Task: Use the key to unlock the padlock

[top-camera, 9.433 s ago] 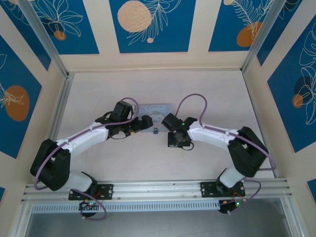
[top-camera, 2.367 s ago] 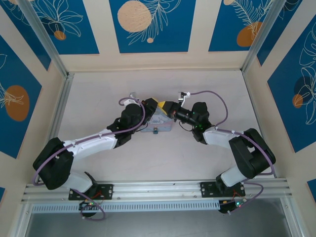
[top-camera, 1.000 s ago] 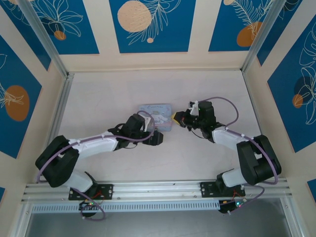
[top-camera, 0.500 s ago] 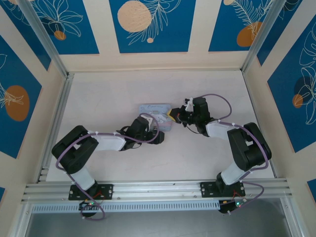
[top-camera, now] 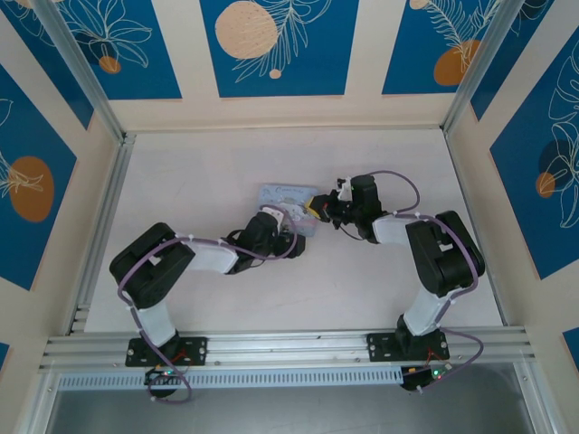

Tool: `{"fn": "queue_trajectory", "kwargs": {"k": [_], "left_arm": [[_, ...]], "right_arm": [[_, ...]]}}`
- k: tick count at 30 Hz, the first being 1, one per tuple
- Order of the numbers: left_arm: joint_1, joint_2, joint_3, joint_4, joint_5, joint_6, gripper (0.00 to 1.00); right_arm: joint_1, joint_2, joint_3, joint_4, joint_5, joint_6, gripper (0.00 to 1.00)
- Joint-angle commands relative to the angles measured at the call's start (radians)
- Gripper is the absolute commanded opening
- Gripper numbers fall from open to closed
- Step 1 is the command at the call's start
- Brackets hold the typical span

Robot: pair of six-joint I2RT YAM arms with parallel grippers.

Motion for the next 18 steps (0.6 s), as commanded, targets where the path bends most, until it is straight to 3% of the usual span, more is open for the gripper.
{"fn": "queue_trajectory", "kwargs": {"k": [1, 18], "left_arm": [[-0.004, 0.028, 0.031, 0.079, 0.067, -0.046, 0.88], [-0.003, 0.091, 0.009, 0.253, 0.098, -0.260, 0.87]], "right_arm": [[-0.007, 0.015, 0.014, 0.039, -0.028, 0.009, 0.00], [-0.018, 0.028, -0.019, 0.070, -0.032, 0.013, 0.00]]}}
